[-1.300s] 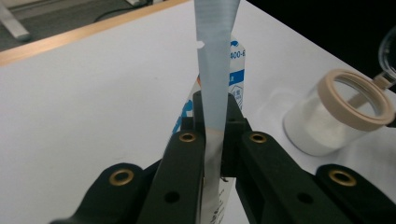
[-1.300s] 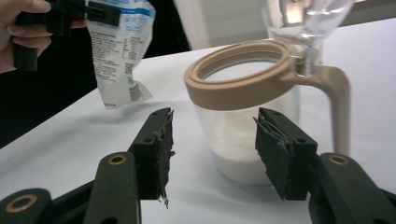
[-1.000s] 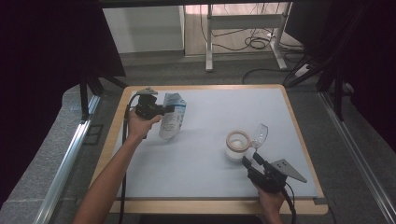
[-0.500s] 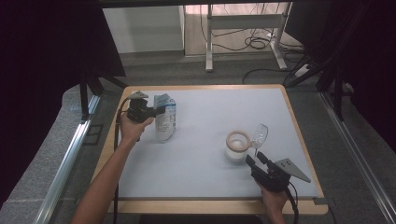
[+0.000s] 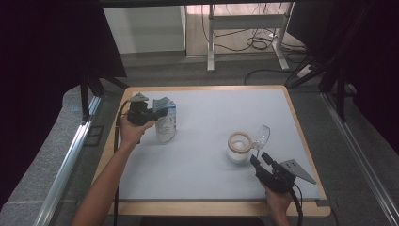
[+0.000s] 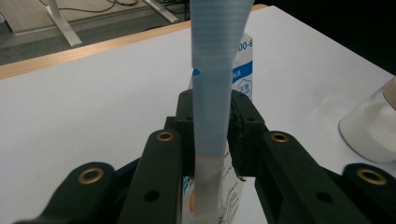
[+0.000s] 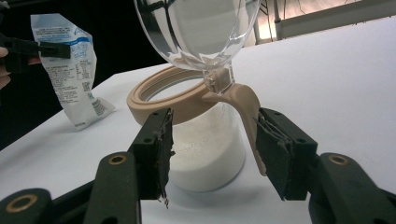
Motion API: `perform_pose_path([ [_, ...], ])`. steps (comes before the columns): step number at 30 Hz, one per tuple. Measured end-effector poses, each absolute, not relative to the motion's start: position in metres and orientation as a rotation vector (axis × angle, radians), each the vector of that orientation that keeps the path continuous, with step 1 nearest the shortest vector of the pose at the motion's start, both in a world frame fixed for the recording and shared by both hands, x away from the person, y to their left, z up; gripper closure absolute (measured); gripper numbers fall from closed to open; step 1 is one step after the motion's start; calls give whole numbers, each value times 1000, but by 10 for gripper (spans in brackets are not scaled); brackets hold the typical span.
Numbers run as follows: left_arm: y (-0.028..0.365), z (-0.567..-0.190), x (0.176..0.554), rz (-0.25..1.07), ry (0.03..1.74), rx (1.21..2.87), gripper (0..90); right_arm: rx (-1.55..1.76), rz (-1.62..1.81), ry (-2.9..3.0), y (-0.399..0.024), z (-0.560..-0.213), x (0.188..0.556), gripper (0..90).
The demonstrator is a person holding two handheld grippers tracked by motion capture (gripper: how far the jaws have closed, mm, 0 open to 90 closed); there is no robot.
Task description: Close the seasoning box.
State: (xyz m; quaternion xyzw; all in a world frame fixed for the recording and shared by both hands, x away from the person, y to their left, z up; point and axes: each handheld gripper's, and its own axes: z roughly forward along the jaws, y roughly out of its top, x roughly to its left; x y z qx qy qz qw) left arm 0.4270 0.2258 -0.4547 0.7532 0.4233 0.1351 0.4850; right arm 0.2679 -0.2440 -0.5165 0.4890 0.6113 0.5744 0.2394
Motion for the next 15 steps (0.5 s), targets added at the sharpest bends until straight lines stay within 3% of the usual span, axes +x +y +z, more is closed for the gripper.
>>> perform_pose_path([
  [15,224,-458,419,333,1031,1863,434,1330,1582,1658,-248,-514,268,469],
])
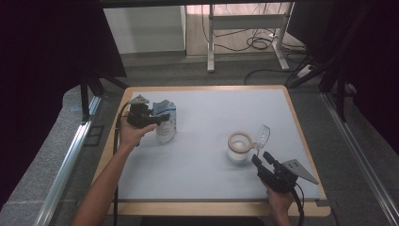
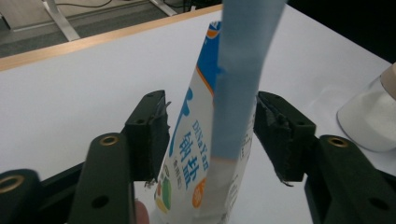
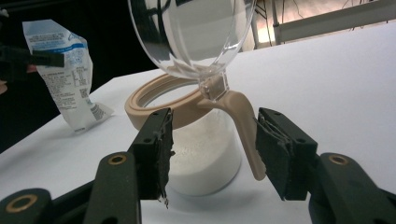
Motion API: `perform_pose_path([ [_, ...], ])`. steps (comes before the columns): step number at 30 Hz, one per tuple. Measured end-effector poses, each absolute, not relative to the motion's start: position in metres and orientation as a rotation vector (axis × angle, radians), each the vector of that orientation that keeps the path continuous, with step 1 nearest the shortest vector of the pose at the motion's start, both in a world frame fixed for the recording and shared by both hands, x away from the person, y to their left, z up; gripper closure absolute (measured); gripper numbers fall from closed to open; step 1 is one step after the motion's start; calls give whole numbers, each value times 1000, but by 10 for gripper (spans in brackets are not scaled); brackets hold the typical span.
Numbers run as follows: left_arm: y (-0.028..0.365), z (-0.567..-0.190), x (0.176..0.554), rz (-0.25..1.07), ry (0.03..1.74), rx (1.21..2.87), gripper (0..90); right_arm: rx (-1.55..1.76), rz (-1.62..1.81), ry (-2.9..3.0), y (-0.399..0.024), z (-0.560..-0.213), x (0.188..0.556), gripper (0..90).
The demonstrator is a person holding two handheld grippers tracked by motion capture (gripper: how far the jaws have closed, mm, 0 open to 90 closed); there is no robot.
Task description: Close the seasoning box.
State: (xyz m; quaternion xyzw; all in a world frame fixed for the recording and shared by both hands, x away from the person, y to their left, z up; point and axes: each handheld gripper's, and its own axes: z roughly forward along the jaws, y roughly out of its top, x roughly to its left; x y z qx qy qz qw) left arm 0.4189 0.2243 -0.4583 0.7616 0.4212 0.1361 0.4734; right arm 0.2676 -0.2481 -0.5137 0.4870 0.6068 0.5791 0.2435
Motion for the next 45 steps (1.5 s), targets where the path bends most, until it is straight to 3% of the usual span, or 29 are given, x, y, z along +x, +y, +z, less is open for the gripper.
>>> perform_pose_path([
  [8,228,-467,410,313,1033,1888,364,1321,1592,1627,-256,-509,264,545],
  [16,235,-471,399,315,1047,1904,336,1313,1553,1598,-273,-499,272,896],
  [25,234,-479,388,327,1049,1931,322,1268,1572,1617,-280,-475,293,899],
  [45,235,-494,373,298,1050,1948,314,1205,1575,1659,-263,-464,300,899],
])
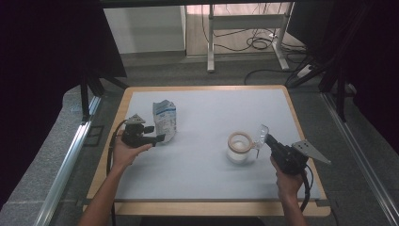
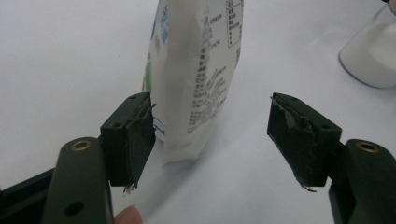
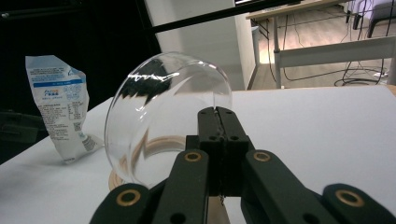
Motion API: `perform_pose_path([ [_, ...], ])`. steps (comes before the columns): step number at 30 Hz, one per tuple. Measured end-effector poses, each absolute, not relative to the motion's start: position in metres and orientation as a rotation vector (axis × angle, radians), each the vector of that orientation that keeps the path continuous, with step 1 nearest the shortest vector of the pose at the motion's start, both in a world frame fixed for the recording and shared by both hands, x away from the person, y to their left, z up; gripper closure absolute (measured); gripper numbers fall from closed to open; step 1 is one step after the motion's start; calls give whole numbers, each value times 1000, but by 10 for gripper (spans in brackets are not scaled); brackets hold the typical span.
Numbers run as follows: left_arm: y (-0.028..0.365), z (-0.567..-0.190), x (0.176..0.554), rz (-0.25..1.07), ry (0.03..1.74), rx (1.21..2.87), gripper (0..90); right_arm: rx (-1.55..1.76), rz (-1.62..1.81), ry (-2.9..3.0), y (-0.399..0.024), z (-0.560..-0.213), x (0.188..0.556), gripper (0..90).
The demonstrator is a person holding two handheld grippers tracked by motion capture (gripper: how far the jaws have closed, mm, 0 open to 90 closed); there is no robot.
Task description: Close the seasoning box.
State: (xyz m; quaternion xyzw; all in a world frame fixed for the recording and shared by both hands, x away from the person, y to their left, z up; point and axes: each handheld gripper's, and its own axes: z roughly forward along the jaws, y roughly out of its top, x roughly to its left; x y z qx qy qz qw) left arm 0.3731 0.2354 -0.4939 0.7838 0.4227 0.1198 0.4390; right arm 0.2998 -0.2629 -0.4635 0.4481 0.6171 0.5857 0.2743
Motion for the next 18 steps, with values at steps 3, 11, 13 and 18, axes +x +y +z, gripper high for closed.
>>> perform_pose_path([
  [3,235,-496,371,294,1046,1948,316,1201,1575,1661,-262,-464,301,899],
  [11,234,-503,364,291,1049,1956,317,1196,1566,1668,-259,-464,302,899],
  [13,234,-504,363,292,1046,1957,314,1196,1566,1668,-259,-464,302,899],
  [18,232,-508,360,295,1046,1965,317,1190,1562,1676,-256,-465,302,899],
])
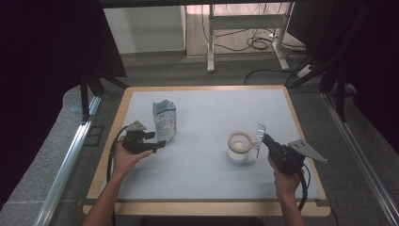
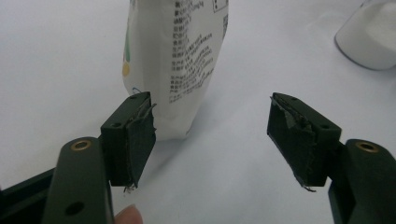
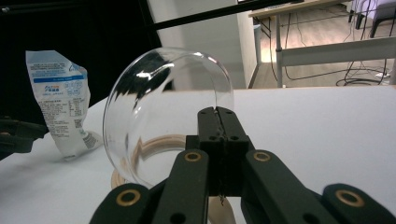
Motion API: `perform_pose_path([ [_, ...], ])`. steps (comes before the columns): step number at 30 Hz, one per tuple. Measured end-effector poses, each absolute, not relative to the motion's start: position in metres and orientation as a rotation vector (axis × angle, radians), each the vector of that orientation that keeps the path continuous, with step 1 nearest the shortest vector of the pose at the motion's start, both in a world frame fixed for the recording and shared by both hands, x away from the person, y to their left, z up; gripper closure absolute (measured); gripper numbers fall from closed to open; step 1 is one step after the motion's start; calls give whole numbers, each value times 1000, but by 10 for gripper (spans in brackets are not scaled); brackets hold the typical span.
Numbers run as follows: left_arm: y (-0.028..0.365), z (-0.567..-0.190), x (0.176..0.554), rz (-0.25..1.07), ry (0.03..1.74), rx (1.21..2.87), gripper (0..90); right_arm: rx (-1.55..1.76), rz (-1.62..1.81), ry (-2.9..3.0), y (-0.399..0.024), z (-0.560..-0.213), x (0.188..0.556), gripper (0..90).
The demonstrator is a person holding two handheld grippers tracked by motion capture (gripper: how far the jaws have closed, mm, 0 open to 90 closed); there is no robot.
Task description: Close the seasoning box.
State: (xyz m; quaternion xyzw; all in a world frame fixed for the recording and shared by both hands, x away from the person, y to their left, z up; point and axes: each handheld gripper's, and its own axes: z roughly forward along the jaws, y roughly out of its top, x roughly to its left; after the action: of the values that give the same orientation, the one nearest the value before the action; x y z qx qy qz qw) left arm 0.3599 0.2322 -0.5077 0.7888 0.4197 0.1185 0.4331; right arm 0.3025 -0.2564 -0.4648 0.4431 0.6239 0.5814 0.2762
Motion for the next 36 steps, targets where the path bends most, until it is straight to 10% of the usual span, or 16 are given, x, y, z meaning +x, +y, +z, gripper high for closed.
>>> perform_pose_path([
  [36,234,-521,351,267,1043,1965,316,1152,1532,1841,-262,-472,317,884],
])
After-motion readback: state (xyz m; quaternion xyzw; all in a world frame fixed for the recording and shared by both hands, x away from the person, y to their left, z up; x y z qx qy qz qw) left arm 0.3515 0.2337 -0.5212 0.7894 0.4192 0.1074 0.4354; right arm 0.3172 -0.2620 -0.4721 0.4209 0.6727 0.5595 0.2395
